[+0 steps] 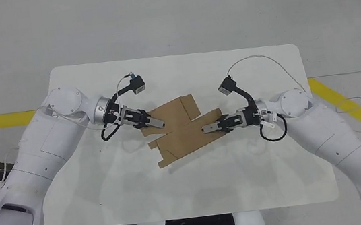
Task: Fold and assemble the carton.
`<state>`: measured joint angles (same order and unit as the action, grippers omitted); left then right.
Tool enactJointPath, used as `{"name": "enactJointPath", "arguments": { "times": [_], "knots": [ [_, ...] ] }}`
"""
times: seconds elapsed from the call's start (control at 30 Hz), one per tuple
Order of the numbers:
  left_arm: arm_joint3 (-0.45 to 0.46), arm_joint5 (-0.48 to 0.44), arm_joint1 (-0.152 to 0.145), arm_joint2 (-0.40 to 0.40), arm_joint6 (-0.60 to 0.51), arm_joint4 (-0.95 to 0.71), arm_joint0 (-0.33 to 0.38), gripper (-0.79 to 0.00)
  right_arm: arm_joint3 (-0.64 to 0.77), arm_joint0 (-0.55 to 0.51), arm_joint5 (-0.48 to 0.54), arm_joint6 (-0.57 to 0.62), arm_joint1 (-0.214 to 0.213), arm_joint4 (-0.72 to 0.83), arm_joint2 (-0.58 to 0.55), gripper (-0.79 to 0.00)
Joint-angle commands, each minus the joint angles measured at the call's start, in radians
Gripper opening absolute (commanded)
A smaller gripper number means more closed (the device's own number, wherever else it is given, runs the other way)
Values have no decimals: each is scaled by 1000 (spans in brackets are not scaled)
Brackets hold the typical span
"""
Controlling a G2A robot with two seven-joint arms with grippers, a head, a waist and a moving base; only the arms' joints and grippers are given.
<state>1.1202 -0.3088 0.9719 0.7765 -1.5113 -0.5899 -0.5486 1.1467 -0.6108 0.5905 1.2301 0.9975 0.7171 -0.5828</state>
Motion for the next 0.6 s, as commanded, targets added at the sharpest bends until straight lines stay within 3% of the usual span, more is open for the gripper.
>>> {"name": "enactJointPath", "arguments": {
  "times": [0.0, 0.13, 0.17, 0.23, 0.57],
  "knots": [
    [0, 0, -1, -1, 0, 2, 0, -785, -4, 4, -3, 3, 0, 7, 5, -785],
    [-7, -2, -2, -1, 2, 4, 1, -767, -20, 10, -12, 12, 0, 23, 11, -785],
    [-8, -6, -2, 0, 6, 1, 1, -465, -26, 11, -13, 13, 0, 26, 11, -785],
    [-9, -10, -2, 3, 10, -4, 0, 0, -39, 12, -14, 14, 1, 34, 10, -785],
    [-60, -2, 0, 31, 2, -70, 4, 0, -97, 6, 5, -5, 5, 67, -22, -785]
  ]
}}
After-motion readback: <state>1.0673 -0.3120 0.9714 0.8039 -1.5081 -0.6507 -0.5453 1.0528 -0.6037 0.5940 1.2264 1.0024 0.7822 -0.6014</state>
